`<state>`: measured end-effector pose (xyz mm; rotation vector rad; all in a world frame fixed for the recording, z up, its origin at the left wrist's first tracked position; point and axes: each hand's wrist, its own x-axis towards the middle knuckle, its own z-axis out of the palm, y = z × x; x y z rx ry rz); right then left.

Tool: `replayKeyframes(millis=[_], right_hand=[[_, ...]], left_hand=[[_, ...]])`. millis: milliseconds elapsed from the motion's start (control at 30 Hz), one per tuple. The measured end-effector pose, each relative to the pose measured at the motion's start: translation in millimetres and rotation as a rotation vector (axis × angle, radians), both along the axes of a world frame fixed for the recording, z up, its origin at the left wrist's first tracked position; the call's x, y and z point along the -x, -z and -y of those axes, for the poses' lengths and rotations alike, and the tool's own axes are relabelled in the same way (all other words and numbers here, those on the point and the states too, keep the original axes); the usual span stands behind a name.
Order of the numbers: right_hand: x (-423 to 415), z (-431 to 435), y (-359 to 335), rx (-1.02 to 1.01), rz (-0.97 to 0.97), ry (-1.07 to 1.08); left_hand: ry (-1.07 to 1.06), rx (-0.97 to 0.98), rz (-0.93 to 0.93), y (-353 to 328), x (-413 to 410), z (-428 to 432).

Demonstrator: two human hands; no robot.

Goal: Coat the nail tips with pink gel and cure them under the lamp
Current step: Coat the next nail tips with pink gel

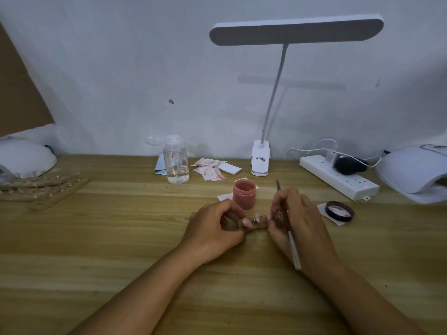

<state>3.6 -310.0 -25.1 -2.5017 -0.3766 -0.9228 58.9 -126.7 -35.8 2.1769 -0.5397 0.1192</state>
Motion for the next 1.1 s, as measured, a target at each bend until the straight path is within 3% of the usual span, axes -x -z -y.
replayKeyframes(millis=[367, 533, 633, 1100], right_hand=[[-3.2, 2.4, 7.6, 0.081, -0.039, 0.067], [-3.4, 2.5, 9.9, -0.039, -0.057, 0.04], [-2.7, 0.9, 10.4, 0.03, 0.019, 0.059], [0.0, -0.1, 4.1, 0.044, -0.006, 0.09]], left_hand=[[-0.006, -0.026, 0.029, -5.6, 6.3, 1.6], [-0.018, -0.046, 0.03, -5.8, 6.2, 1.6], [-0.049, -0.056, 0.044, -4.9, 5.2, 1.3], [-0.216, -0.125, 0.147, 1.1, 0.6, 1.5]])
